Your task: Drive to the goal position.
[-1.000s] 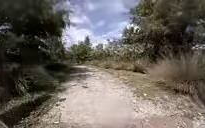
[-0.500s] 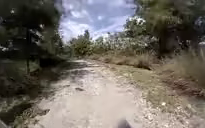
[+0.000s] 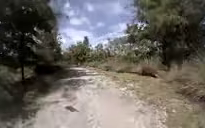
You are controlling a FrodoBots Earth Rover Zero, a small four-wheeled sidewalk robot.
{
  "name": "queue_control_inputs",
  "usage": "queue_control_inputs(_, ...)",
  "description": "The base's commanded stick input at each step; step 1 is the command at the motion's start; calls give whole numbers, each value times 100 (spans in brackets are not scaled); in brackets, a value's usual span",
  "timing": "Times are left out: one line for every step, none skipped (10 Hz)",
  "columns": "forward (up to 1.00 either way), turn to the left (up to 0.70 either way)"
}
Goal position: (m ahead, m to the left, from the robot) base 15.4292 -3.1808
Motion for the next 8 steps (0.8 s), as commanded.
queue_control_inputs(85,0)
queue_control_inputs(85,0)
queue_control_inputs(85,0)
queue_control_inputs(85,0)
queue_control_inputs(85,0)
queue_control_inputs(85,12)
queue_control_inputs(85,30)
queue_control_inputs(85,34)
